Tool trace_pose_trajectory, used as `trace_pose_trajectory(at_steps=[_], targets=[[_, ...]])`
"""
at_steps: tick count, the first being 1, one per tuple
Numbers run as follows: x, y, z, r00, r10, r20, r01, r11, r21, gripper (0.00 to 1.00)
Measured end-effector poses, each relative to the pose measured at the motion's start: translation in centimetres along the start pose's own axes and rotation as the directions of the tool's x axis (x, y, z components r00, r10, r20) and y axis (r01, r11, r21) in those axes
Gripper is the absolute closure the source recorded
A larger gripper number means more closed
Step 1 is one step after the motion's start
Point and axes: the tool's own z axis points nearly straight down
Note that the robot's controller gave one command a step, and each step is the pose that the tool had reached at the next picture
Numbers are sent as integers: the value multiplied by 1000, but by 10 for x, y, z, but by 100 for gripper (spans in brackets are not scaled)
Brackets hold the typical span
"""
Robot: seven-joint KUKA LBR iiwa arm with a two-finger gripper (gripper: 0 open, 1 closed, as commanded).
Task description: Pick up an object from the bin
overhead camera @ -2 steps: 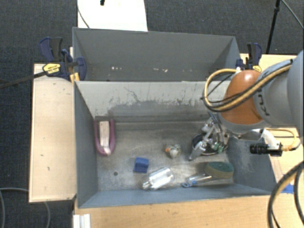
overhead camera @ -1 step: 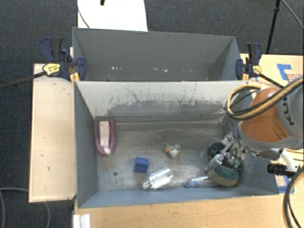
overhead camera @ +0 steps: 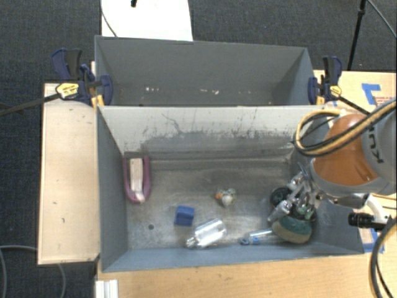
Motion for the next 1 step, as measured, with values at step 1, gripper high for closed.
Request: trace_pose_trajectory(at_steps=[1], targets=[[-3, 1, -89, 1000, -5, -5, 5, 1000, 2, 100]])
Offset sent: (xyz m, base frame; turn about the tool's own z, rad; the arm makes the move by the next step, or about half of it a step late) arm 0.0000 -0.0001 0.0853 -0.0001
